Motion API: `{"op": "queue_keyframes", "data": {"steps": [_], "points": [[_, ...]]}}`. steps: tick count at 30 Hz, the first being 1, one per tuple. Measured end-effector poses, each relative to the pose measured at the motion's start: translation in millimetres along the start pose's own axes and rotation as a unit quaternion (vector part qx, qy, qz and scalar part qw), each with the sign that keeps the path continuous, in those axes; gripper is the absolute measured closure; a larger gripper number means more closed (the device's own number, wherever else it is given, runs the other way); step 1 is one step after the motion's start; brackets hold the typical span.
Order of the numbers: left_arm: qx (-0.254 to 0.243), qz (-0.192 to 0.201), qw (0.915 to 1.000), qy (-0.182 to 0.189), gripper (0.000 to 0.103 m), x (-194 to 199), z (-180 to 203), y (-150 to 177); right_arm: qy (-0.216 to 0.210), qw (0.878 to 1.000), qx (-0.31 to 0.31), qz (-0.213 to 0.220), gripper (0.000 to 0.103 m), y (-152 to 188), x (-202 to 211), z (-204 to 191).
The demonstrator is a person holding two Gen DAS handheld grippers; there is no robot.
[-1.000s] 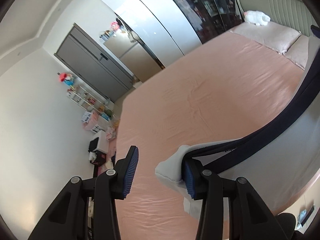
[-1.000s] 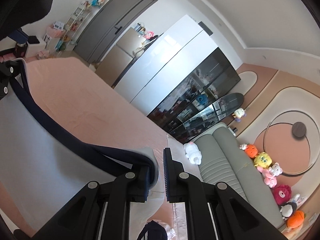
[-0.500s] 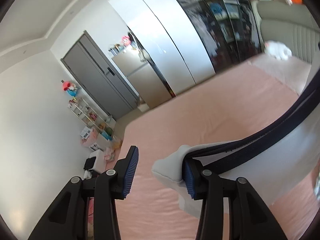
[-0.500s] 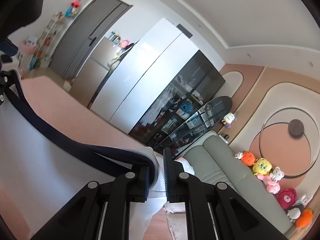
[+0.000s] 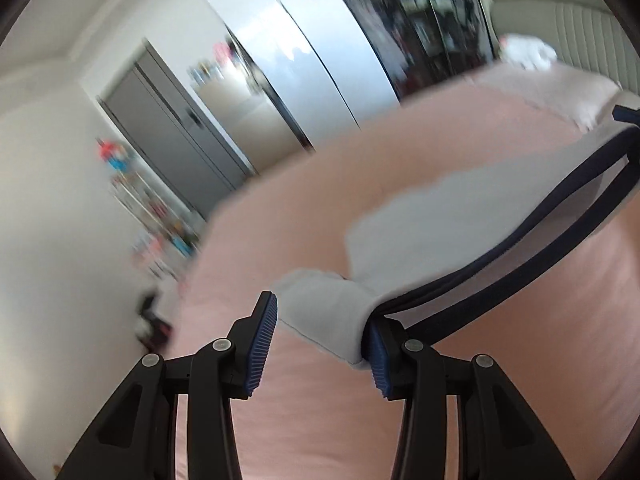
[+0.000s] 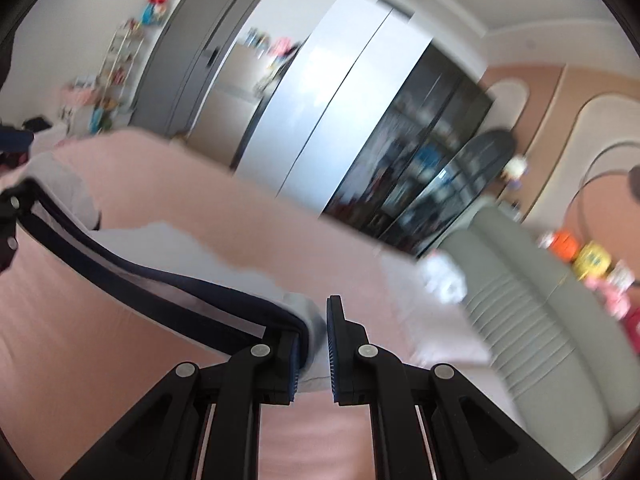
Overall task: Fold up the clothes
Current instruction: 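Lower the shirt flat onto the bed with both grippers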
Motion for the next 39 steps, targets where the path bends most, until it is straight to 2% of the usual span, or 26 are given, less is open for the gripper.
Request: {"op": "queue_keyframes", "data": {"steps": [4,7,9,13,18,21,24,28,32,39], "points": [[0.0,-0.105,0.9921,0.069,0.063,-45,50,92,-0.048,0.994,-0.018,-0.095,0.096,95,-47,-37],[0.018,-0.139,0.986,0.09,0.063,-56,66,139,-0.068,0.989,-0.034,-0.125,0.096,141,-61,-55],[0.034,-0.149,0.9828,0.103,0.064,-57,72,158,-0.071,0.988,-0.038,-0.133,0.096,163,-64,-64],[0.057,-0.14,0.9825,0.109,0.063,-52,73,173,-0.074,0.987,-0.054,-0.131,0.096,189,-65,-70],[0.072,-0.111,0.986,0.102,0.063,-42,77,175,-0.075,0.986,-0.078,-0.123,0.095,215,-63,-72],[0.066,-0.103,0.9879,0.095,0.063,-34,91,185,-0.075,0.987,-0.087,-0.115,0.095,219,-62,-74],[0.091,-0.104,0.9861,0.093,0.063,-27,90,195,-0.074,0.987,-0.096,-0.104,0.095,224,-58,-73],[0.118,-0.12,0.9807,0.099,0.063,-19,88,211,-0.087,0.983,-0.106,-0.123,0.095,237,-56,-80],[0.108,-0.133,0.9793,0.108,0.063,-21,96,224,-0.099,0.979,-0.104,-0.144,0.095,253,-56,-87],[0.12,-0.103,0.9825,0.099,0.063,-6,95,226,-0.117,0.977,-0.111,-0.142,0.095,263,-48,-87]]}}
Point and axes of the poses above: each gripper's, at about its wrist camera, not at the fingertips, and x roughly against the way its jaws point, z to its right, y to its underside, the point moved 5 cm from there along -x, roughly the way its jaws point, and after that the axes turned 13 degrees about -y, right-handed, at the moved point
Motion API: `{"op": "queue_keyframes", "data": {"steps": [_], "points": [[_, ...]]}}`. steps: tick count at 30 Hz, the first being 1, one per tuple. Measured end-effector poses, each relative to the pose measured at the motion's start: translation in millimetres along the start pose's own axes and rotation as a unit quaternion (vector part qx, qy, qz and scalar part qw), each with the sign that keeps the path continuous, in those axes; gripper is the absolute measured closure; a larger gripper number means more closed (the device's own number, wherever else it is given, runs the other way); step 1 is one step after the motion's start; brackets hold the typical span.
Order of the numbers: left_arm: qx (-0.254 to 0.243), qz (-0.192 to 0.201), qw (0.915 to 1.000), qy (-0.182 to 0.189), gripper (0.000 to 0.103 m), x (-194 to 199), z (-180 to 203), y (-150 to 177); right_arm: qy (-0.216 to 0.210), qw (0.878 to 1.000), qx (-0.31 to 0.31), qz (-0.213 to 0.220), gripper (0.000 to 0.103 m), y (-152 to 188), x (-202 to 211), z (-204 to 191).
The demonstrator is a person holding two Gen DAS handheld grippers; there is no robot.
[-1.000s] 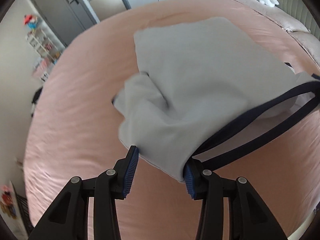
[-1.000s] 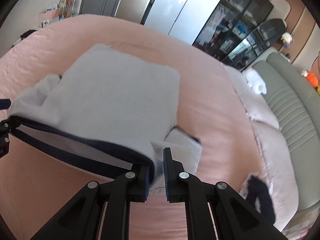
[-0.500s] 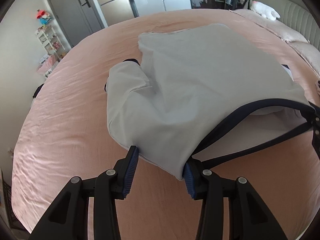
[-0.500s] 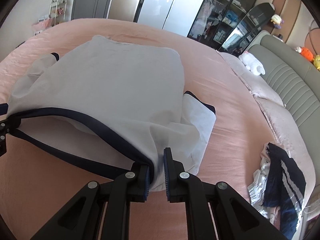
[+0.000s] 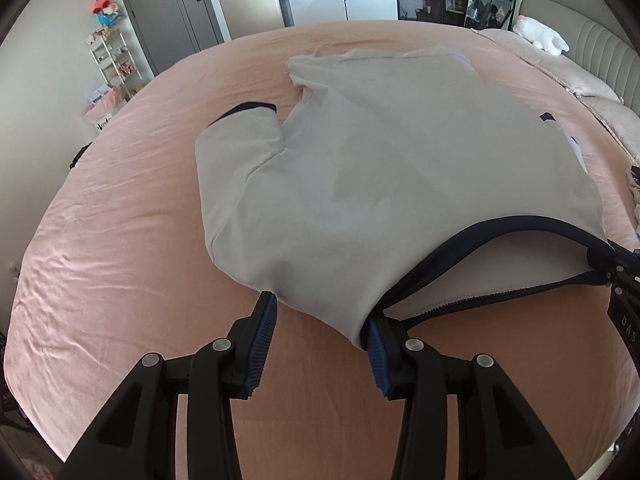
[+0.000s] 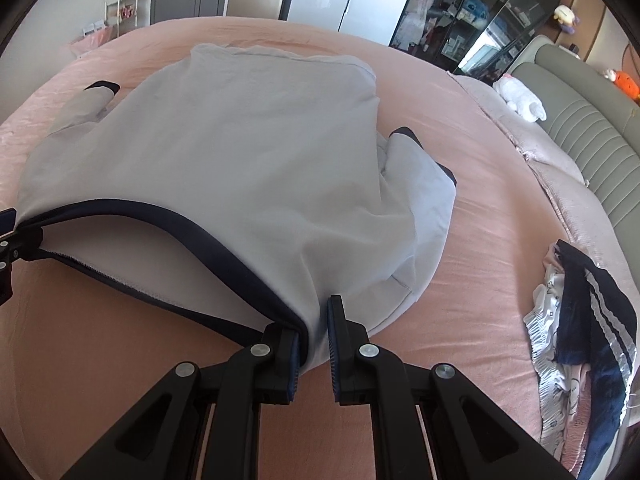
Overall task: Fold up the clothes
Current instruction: 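Lower the shirt flat onto the bed with both grippers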
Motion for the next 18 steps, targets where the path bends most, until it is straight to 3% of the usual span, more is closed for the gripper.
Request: {"op": "queue_keyframes", "data": {"steps": [6,13,18], "points": [[0.022,0.015,0.9996,0.01,0.063,6,-8,4,-0.014,0.999,-0.012,0.03,0.095,3,14,2],[0.039,0.012,0.999,0.018,0.062,3,-14,6,-0.031,0.999,-0.019,0.03,0.095,16,16,4],[0.055,0.03,0.9979,0.015,0.062,8,-15,5,-0.039,0.998,-0.016,0.043,0.095,26,23,3]]}}
Point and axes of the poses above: each gripper's, at about its wrist camera, not at the fingertips, and x roughly against the way its jaws point, z to its right, y to its underside, the point moved 5 cm from there along -x, roughly the way its jaws point, and after that the axes turned 13 degrees about -y, right-handed, at the moved point
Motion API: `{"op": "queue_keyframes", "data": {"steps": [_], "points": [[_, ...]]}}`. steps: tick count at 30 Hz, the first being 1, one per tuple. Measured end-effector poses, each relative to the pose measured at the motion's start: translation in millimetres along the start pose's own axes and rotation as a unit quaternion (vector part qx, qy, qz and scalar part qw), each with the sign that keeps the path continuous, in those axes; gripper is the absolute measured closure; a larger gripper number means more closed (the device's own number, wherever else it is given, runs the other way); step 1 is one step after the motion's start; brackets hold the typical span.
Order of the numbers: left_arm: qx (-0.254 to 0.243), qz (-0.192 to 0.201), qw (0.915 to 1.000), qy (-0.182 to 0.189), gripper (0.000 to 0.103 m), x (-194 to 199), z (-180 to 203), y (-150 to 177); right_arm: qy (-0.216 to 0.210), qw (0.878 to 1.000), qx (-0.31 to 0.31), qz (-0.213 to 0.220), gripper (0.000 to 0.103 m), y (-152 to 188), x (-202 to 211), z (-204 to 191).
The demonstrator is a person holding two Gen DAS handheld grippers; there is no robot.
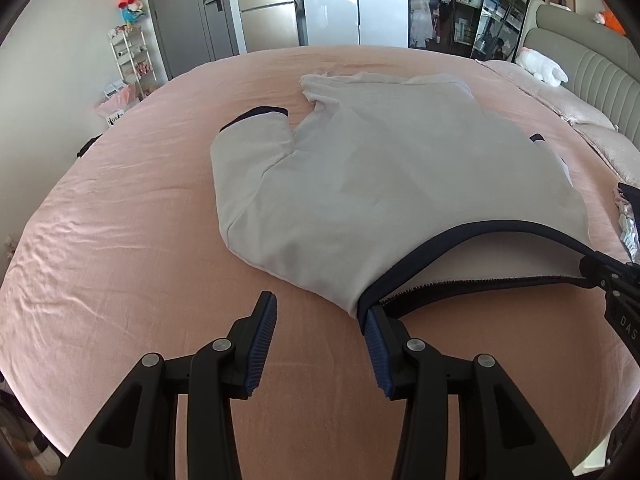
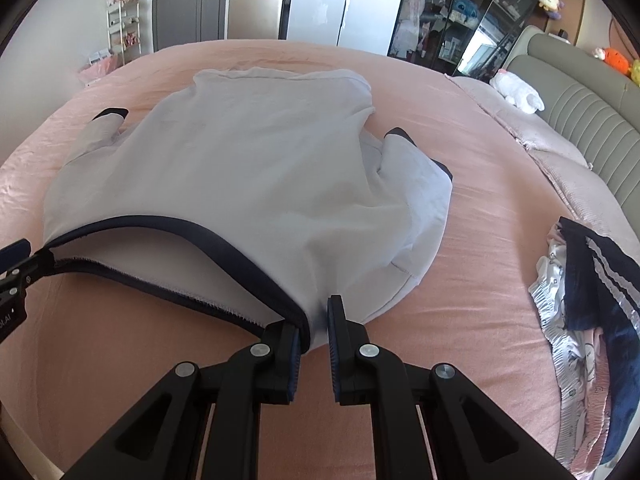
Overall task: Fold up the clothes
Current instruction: 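Lower the shirt flat onto the bed with both grippers, then open both grippers and release the navy trim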
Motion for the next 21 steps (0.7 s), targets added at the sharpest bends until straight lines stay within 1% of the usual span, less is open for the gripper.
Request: {"op": "queue_keyframes", "data": {"steps": [4,8,13,15,20,21], "points": [[0.012,-0.001,0.9999,0.007,0.062,2,-1,6,-0.01,1.0,0.001,0.003,0.095,8,3,4],[0.013,0.01,0.9998,0.013,0.062,9,0,12,-0.012,1.0,0.003,0.013,0.095,14,9,8],[0.013,0.016,0.9998,0.004,0.062,14,-3,17,-0.023,1.0,-0.004,0.02,0.095,21,11,12],[0.025,0.013,0.9996,0.002,0.062,13,-10,20,-0.024,0.999,-0.006,0.022,0.095,25,11,14],[0.085,-0.014,0.9961,0.018,0.063,-1,-39,28,-0.011,0.999,-0.024,0.023,0.095,35,9,29],[0.098,-0.019,0.9947,0.025,0.062,-4,-43,28,-0.013,0.999,-0.035,0.027,0.09,35,10,34]]}}
Point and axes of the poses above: each gripper's, at about its wrist camera, not at the fingertips, and x roughly against the way its jaws point, z to its right, y to its underside, the point moved 5 cm from there along -x, roughly the way its jaws point, and after that the axes turned 13 degrees about -y, right-handed, at the moved point
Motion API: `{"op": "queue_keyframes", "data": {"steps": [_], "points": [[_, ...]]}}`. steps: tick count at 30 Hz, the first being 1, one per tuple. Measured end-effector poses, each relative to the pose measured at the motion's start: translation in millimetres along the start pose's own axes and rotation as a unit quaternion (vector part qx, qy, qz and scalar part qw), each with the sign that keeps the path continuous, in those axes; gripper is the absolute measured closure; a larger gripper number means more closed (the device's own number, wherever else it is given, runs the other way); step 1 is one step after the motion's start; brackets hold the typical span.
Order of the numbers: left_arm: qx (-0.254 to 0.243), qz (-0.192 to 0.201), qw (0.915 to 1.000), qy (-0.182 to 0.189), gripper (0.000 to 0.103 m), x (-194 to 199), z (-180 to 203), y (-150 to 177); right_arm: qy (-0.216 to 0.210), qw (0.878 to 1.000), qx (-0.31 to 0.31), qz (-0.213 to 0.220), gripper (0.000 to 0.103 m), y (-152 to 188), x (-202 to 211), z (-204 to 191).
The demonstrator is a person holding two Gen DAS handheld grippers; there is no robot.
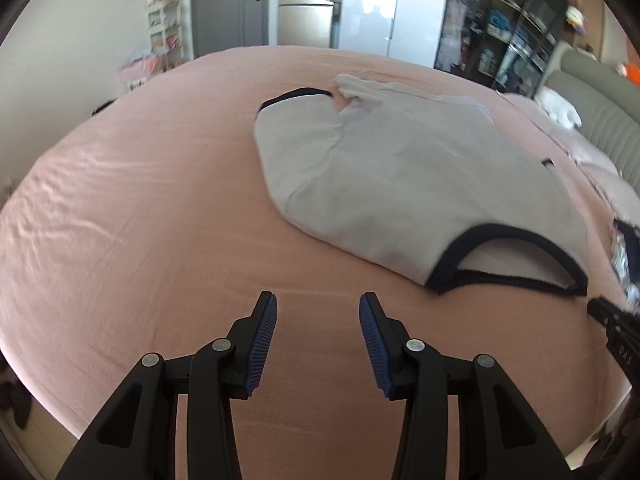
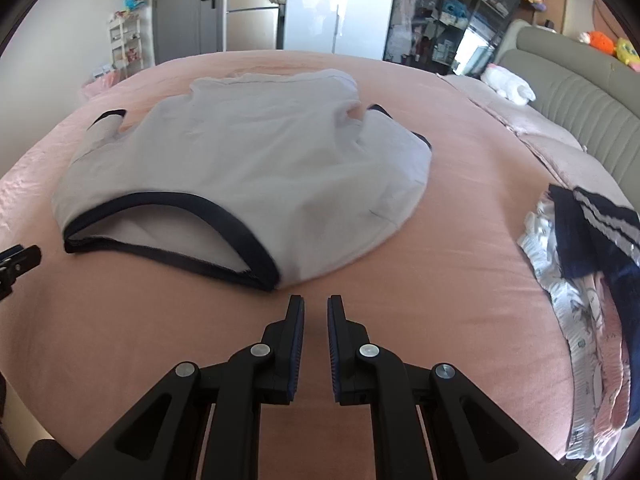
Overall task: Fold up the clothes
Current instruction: 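Open both grippers and release the navy trim, then grasp the shirt's navy trim again with both grippers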
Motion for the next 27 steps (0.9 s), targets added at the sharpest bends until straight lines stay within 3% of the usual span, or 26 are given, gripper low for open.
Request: {"op": "queue_keyframes", "data": {"steps": [4,5,6,8,13,16,18,24,27], "points": [[0.023,0.004,0.9995,0.021,0.055,1,0,-8,-0.019,0.998,-0.055,0.021,0.088,-4,7,18],[0.017,0.014,0.9995,0.023,0.04,4,4,-11,-0.024,0.997,-0.063,0.026,0.078,-5,9,20],[0.003,0.027,0.9993,0.024,0.019,7,11,-14,-0.027,0.997,-0.066,0.032,0.057,-7,10,20],[-0.027,0.047,0.9984,0.02,0.011,12,25,-18,-0.027,0.997,-0.058,0.046,0.03,-13,12,15],[-0.078,0.056,0.9953,0.012,0.011,0,60,-24,-0.012,0.999,-0.016,0.05,0.029,-24,0,-6],[-0.111,0.058,0.9921,-0.008,0.011,-14,76,-24,-0.009,0.999,0.004,0.031,0.029,-25,-17,-14],[-0.119,0.057,0.991,-0.023,0.011,-21,78,-22,0.017,0.999,0.017,0.023,0.029,-24,-26,-17],[-0.089,0.037,0.9943,-0.047,0.011,-33,64,-26,0.048,0.998,-0.025,0.013,0.029,-31,-43,2],[-0.064,0.011,0.9971,-0.039,0.011,-40,55,-29,0.048,0.998,-0.046,0.007,0.029,-32,-44,10]]}}
Point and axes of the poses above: each gripper's, at about its wrist camera, not at the fingertips, and x roughly against the way its jaws point, z to its right, y to its underside, the point moved 5 cm from there along -x, roughly the way its jaws point, and after that the axes turned 13 degrees about -y, right-handed, at the moved point
